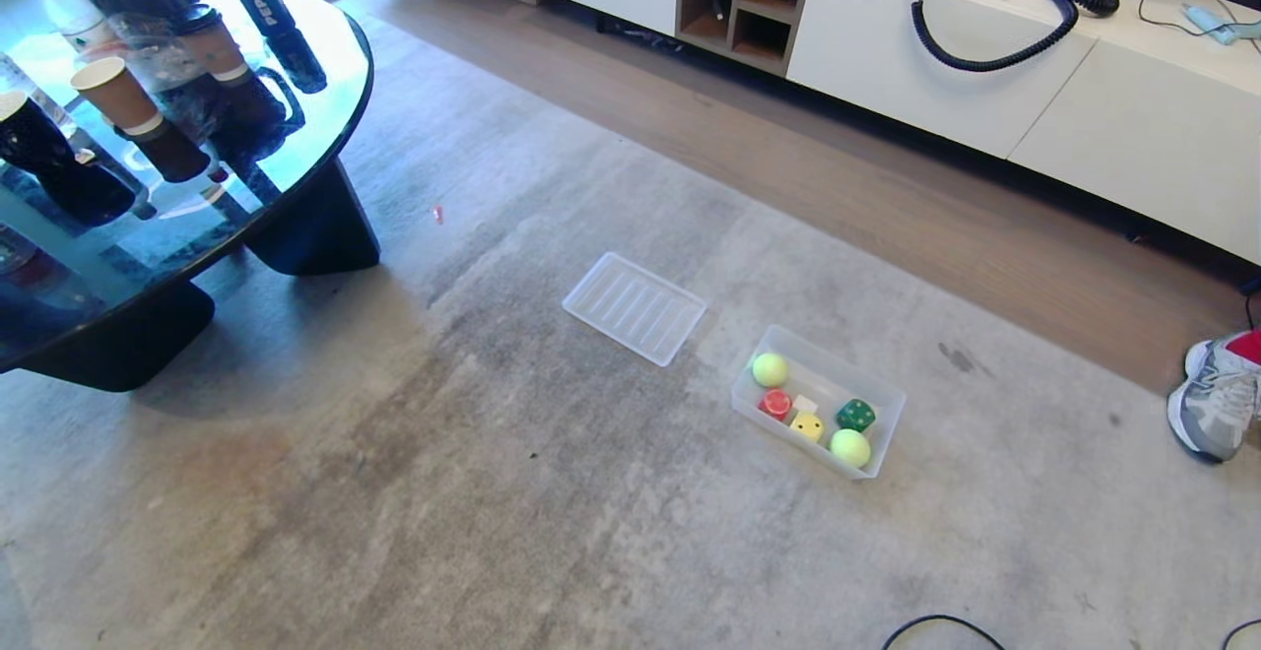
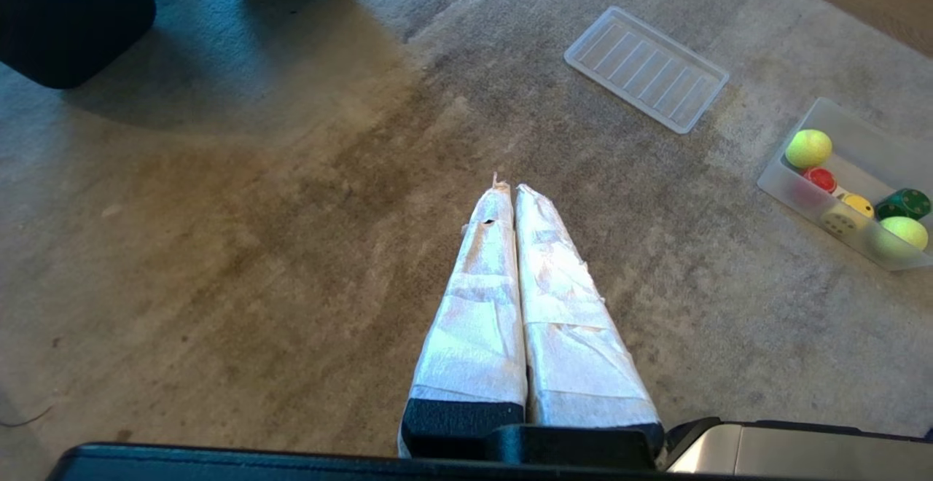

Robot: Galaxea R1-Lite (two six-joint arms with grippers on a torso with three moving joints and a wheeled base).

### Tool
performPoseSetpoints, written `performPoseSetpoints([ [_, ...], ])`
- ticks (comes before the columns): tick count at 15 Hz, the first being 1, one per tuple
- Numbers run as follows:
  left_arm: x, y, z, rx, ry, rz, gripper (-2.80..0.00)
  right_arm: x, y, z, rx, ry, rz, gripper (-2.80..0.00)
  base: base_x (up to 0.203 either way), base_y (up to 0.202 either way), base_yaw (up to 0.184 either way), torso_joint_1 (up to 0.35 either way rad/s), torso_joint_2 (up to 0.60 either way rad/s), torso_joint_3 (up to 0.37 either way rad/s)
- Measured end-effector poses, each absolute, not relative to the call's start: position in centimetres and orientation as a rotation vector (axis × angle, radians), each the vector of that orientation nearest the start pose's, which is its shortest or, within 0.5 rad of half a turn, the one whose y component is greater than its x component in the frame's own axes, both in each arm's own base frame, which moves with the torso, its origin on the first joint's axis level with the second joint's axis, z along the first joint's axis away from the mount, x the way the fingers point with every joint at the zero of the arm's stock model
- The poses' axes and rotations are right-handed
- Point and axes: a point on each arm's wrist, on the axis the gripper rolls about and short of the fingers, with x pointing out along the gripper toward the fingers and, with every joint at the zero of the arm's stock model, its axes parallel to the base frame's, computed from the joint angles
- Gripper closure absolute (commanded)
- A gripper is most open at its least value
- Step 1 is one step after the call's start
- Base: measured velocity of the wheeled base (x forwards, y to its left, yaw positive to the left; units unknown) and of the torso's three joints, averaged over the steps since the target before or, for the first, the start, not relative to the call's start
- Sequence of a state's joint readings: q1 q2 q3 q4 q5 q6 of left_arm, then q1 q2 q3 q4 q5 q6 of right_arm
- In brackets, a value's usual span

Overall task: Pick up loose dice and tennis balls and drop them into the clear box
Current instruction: Put the toys in the box

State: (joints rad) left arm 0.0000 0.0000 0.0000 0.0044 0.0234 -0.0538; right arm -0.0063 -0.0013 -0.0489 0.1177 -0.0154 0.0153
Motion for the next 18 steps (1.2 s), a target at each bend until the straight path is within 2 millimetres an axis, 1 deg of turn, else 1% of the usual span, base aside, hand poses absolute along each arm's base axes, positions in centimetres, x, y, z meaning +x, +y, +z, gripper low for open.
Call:
performPoseSetpoints([
  [4, -2.28, 0.05, 7.5, -0.054, 0.004, 0.024, 0.0, -2.7, -0.02, 7.69, 0.015, 0.067, -0.022, 0.0, 0.0, 0.0, 0.0, 0.001, 0.0, -0.032],
  [18, -2.28, 0.06, 7.52, -0.059, 0.002, 0.027, 0.0, -2.7, -0.02, 7.69, 0.015, 0.067, -0.022, 0.0, 0.0, 0.0, 0.0, 0.002, 0.0, -0.195],
])
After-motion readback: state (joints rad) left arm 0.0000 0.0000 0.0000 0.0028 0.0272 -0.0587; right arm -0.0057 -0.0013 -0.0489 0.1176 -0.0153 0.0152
